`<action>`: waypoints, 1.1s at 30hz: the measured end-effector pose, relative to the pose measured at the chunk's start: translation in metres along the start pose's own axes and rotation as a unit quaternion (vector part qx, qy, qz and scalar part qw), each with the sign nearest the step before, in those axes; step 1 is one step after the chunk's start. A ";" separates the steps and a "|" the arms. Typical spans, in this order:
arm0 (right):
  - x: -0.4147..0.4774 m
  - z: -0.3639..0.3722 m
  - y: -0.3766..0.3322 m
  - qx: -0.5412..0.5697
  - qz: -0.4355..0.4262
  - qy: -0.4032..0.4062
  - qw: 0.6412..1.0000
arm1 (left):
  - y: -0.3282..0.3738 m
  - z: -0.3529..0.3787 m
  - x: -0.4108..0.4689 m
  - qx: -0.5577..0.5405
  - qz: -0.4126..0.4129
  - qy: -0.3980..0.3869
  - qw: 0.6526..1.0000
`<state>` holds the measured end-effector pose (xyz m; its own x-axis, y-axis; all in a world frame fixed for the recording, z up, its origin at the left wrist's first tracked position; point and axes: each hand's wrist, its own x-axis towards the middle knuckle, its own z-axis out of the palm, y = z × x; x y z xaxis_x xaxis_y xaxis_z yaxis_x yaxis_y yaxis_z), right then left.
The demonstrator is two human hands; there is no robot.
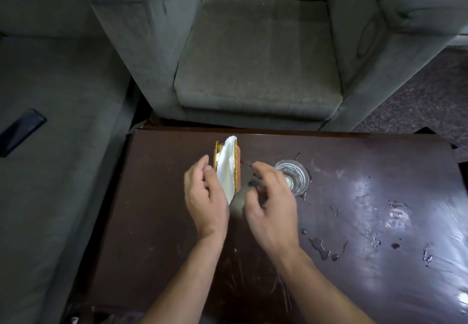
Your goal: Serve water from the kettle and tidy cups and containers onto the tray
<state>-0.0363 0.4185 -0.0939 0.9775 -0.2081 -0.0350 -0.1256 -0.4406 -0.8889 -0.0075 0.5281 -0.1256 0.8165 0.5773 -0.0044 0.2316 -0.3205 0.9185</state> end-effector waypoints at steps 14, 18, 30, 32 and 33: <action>0.019 0.037 -0.015 0.004 0.175 -0.186 0.967 | -0.006 -0.009 0.019 -0.081 -0.190 -0.271 0.940; 0.015 0.037 -0.015 0.026 0.181 -0.180 0.966 | -0.007 -0.011 0.016 -0.061 -0.195 -0.276 0.939; 0.007 0.004 -0.007 -0.055 0.064 -0.171 0.982 | 0.008 -0.018 -0.013 0.074 0.002 -0.161 0.984; 0.009 -0.014 -0.019 -0.070 0.017 -0.181 0.981 | 0.026 -0.020 -0.015 0.077 0.077 -0.167 0.980; 0.012 -0.025 -0.030 -0.086 -0.008 -0.183 0.979 | 0.043 -0.019 -0.014 0.081 0.115 -0.171 0.975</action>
<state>-0.0248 0.4074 -0.0561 0.9710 0.1123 -0.2113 -0.1063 -0.5884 -0.8016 -0.0189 0.5203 -0.0783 0.9787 0.2016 0.0374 0.0799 -0.5428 0.8361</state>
